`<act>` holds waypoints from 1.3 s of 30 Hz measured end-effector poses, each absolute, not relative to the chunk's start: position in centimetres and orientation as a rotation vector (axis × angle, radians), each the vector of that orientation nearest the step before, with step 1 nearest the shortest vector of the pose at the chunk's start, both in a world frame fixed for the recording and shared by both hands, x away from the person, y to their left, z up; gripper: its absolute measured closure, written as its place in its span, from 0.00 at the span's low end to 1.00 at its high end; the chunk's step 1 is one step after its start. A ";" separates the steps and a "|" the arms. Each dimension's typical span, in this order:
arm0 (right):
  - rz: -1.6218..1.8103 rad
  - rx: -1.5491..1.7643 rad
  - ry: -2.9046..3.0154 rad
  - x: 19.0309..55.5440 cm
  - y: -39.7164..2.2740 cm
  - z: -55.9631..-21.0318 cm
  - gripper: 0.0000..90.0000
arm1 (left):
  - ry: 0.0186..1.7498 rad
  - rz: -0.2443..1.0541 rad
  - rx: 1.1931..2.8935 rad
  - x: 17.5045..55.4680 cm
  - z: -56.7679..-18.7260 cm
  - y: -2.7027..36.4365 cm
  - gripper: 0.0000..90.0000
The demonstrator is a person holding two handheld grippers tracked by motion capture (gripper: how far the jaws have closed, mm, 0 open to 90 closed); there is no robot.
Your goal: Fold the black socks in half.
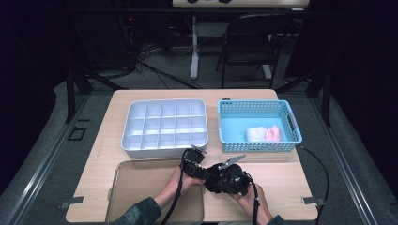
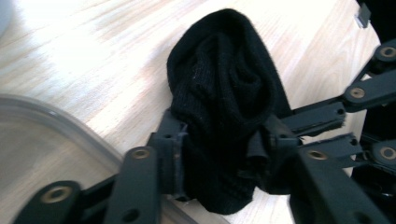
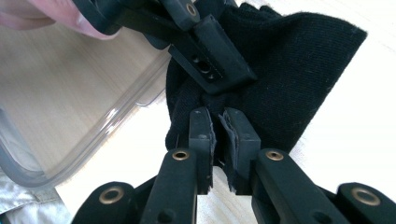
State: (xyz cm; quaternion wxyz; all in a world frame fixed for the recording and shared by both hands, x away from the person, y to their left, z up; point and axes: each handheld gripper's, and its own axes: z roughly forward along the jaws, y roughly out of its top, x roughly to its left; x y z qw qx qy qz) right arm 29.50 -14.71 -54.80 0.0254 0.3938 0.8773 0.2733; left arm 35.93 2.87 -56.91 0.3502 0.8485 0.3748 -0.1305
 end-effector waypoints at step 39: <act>0.762 1.337 2.460 31.1 -21.3 -54.7 0.16 | 0.840 -0.128 2.151 35.1 -53.3 4.8 0.77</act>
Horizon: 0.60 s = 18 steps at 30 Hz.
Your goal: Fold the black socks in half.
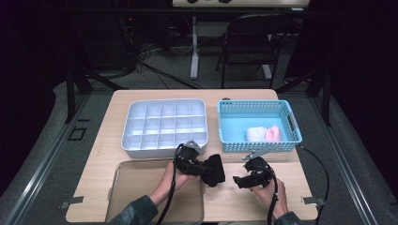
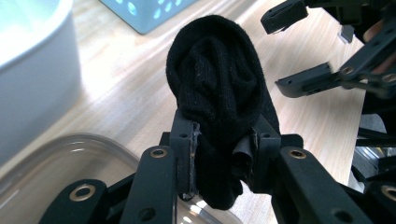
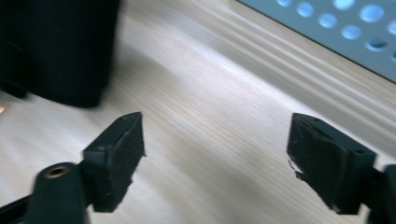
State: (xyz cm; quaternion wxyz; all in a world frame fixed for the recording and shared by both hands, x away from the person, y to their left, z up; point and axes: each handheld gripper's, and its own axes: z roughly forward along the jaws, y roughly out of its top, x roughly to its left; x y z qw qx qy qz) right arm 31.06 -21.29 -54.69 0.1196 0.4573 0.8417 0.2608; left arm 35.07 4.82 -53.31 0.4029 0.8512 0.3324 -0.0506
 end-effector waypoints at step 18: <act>0.704 1.363 2.429 31.8 -23.2 -55.8 0.08 | 0.840 -0.020 2.124 34.9 -50.9 7.6 0.77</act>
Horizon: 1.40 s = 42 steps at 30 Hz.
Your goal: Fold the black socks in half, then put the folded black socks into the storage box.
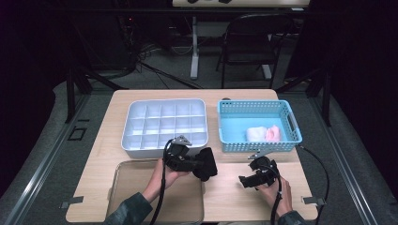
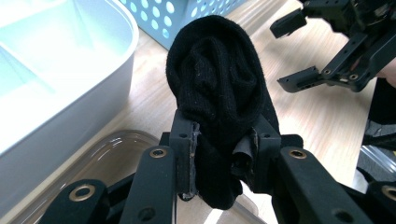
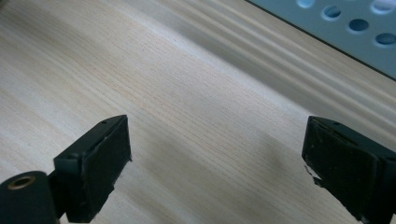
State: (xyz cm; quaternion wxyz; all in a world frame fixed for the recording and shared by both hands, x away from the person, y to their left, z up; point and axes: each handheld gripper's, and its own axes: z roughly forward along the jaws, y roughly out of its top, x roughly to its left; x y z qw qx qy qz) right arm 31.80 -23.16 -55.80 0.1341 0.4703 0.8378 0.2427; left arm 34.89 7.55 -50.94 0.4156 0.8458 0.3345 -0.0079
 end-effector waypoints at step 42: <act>0.669 1.393 2.402 32.4 -23.8 -56.1 0.08 | 0.879 0.207 2.010 36.7 -46.4 11.0 0.77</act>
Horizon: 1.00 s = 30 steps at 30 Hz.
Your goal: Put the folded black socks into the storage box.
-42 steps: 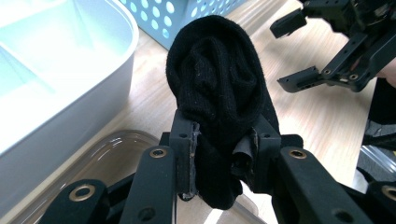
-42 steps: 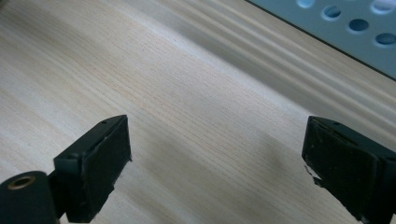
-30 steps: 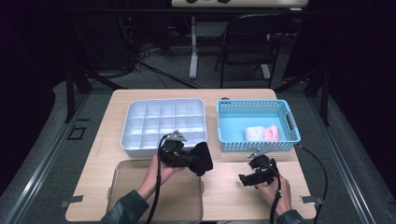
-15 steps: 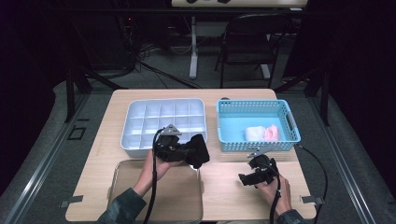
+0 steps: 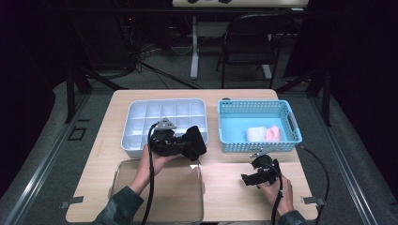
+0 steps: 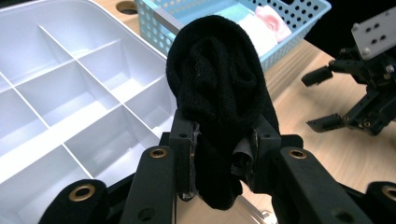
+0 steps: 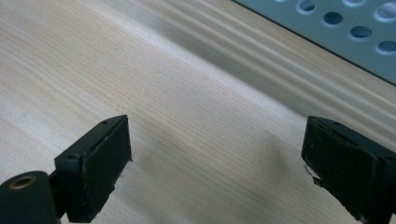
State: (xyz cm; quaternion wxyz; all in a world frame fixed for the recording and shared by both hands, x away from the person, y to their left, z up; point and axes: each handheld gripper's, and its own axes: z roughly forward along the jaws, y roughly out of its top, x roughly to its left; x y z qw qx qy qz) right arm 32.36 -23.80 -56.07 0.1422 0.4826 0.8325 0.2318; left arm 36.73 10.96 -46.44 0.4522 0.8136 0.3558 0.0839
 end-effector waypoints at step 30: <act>0.618 1.421 2.425 32.6 -23.9 -56.7 0.09 | 0.916 0.433 2.021 39.4 -45.9 9.2 0.77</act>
